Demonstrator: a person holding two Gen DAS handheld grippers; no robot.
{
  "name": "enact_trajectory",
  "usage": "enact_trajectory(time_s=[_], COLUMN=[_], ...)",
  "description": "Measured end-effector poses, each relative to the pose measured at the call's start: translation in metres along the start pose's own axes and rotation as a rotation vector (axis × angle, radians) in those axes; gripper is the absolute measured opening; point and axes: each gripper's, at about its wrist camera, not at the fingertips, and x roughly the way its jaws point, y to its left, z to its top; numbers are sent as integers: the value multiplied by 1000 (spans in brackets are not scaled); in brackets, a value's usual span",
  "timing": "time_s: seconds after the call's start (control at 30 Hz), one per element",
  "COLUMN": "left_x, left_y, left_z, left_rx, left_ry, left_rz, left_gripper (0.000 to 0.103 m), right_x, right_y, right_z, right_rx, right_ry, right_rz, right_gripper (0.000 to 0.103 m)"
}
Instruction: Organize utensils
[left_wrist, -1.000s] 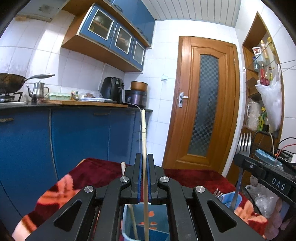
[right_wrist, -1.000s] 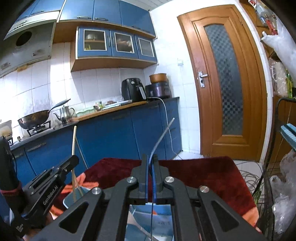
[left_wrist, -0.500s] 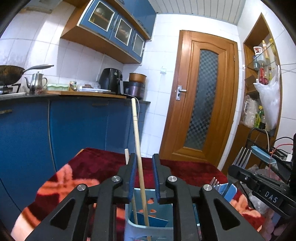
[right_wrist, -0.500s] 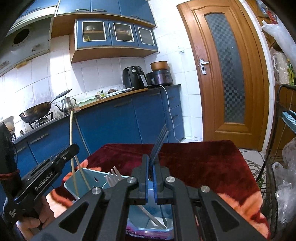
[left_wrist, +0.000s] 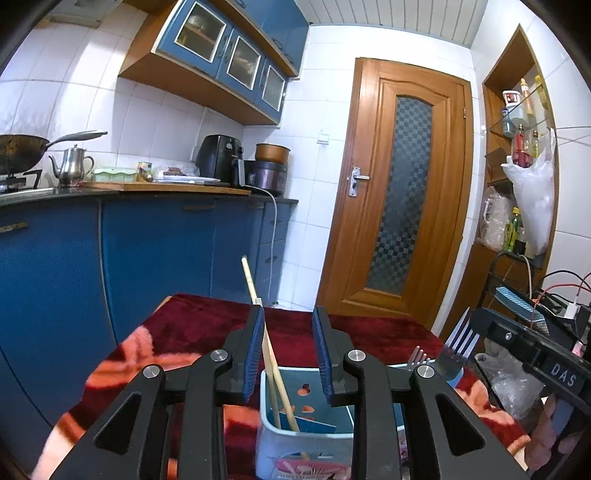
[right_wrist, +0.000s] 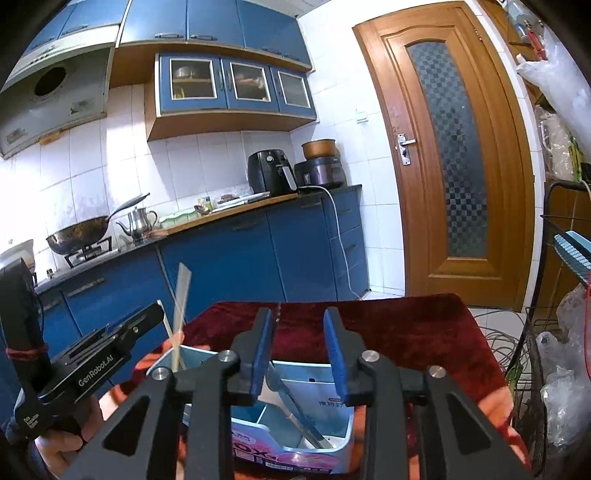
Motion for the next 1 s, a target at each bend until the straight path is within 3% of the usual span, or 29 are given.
enact_trajectory(time_s=[0.33, 0.53, 0.8, 1.0], left_x=[-25, -23, 12, 59], left_y=[10, 19, 25, 26], left_z=[7, 17, 53, 72], left_rx=[-14, -9, -20, -25], left_ry=[18, 45, 106, 233], left_rz=[-3, -1, -36, -26], left_gripper=[28, 32, 35, 36], right_x=[-26, -37, -41, -36], right_y=[1, -1, -12, -18], right_z=[4, -2, -16, -21], right_rx=[16, 42, 87, 97], right_ry=[-32, -6, 31, 47], right_rz=[10, 2, -1, -10], right_gripper=[37, 40, 40, 40])
